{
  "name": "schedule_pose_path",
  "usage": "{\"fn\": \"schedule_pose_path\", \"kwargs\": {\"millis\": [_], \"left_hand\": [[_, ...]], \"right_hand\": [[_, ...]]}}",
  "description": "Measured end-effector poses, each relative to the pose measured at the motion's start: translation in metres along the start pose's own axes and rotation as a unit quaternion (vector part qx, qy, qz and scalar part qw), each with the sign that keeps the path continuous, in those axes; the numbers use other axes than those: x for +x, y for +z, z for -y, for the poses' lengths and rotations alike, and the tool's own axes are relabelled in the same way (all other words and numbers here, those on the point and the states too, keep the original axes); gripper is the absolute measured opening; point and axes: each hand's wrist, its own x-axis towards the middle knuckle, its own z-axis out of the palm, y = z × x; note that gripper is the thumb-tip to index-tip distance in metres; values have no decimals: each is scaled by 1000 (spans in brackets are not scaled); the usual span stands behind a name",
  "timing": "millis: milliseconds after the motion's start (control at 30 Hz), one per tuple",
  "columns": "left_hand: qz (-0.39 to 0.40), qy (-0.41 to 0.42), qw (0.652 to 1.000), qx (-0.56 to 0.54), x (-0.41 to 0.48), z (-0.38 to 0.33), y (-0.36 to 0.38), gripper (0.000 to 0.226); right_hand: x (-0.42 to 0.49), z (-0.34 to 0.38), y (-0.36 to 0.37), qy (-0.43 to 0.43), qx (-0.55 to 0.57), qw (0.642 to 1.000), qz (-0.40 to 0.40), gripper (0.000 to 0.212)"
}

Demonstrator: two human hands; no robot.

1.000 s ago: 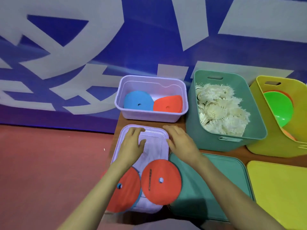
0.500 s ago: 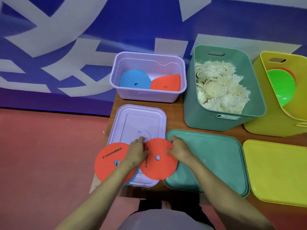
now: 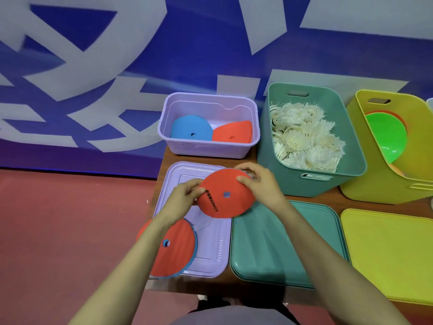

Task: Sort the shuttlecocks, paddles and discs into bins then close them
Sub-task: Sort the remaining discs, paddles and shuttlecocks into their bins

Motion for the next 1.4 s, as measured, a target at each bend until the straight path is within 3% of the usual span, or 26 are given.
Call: {"fn": "schedule_pose_path", "kwargs": {"millis": [100, 200, 367, 600, 800, 967, 1100, 1233, 1400], "left_hand": [[-70, 48, 996, -25, 7, -28, -9, 21], [-137, 82, 985, -67, 12, -53, -23, 18], [-175, 101, 955, -216, 17, -90, -38, 15], [-225, 133, 931, -256, 42, -115, -39, 13], [-243, 120, 925, -265, 74, -115, -47, 3], [-245, 88, 928, -266, 108, -111, -55, 11], [-252, 77, 934, -242, 133, -108, -62, 13], [-225, 58, 940, -249, 150, -102, -75, 9], [-226, -26, 938, -261, 180, -96, -79, 10]], "right_hand": [[16, 24, -7, -40, -35, 998, -35, 24], [33, 41, -10, -47, -62, 996, -52, 40], [51, 65, -7, -59, -38, 995, -71, 64], [81, 104, -8, -134, -129, 971, -153, 75], [116, 109, -8, -159, -138, 963, -171, 56], [140, 106, -3, -168, -113, 957, -209, 34], [164, 99, -3, -121, -113, 970, -177, 22], [196, 92, -17, -51, -65, 985, -153, 24], [221, 77, -18, -5, -49, 992, -119, 25]]}}
